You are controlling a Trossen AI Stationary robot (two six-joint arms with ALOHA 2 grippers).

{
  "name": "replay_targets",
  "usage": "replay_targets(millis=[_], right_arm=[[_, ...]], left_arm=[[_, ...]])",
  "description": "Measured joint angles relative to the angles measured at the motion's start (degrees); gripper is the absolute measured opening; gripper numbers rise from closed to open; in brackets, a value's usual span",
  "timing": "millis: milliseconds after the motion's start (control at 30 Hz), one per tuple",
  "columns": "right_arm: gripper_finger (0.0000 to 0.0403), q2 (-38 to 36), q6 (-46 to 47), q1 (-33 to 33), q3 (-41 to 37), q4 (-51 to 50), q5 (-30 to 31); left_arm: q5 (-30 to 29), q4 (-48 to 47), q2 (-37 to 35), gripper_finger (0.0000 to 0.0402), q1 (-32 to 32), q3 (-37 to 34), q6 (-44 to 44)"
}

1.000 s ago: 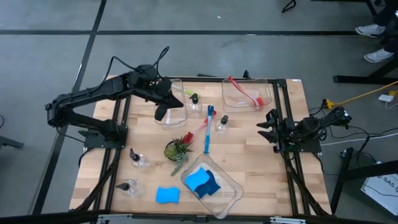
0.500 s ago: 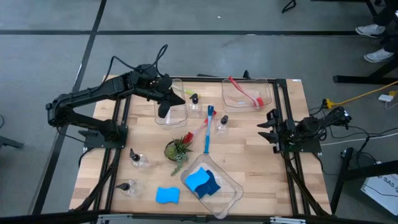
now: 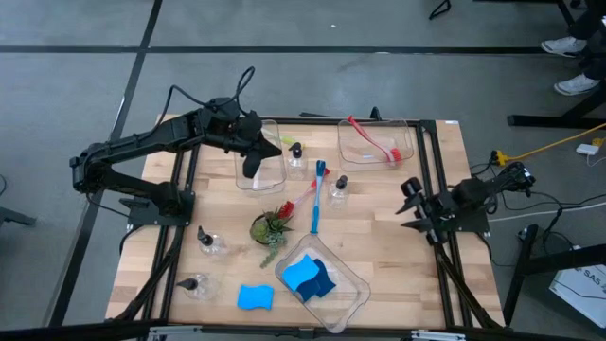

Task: Pick & Place Kitchen Sink Supplies
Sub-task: Put the transparent soap dispenser into the top left transparent bin

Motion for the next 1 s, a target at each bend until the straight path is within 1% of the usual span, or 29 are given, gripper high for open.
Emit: replay_targets(millis=[200,333,433,567,633,767,833,933,1000], right_arm=[[0.0149,0.0,3.4,-1.9,0.0,-4.4,0.3],[0.0149,0.0,4.5,-3.4,0.0,-5.9,0.6],[0.0149,0.0,4.5,-4.4,0.0,-5.9,4.0],[0.0149,0.1,6.4,-4.6,0.0,-8.3,11.1],[0.0149,0.1,6.5,-4.6,0.0,-8.7,12.9],[0.0149,0.1,5.6,-4.6,0.0,-8.7,13.1],[0.0149,0.2,5.8,-4.6,0.0,-8.8,13.0],[0.0149,0.2,5.8,-4.6,0.0,-9.2,13.0],[0.0149,0.2,5.8,-4.6,0.0,-9.2,13.4]], left_arm=[[-7.1,-0.1,0.1,0.0006,0.0,0.0,1.0],[-7.9,-0.2,1.8,0.0007,-0.1,-0.1,0.4],[-7.9,-0.2,3.5,0.0015,-0.6,-0.1,0.0],[-8.5,-0.5,6.3,0.0044,-1.1,-0.1,0.0],[-8.5,-0.7,7.7,0.0066,-1.1,-0.1,0.0],[-8.6,-3.2,9.8,0.0109,-1.1,-0.1,0.1],[-8.6,-5.3,10.6,0.0127,-1.1,-0.1,1.7],[-9.4,-7.9,11.9,0.0142,-1.5,-0.1,6.3],[-11.8,-8.7,12.5,0.0145,-2.2,-0.1,8.8]])
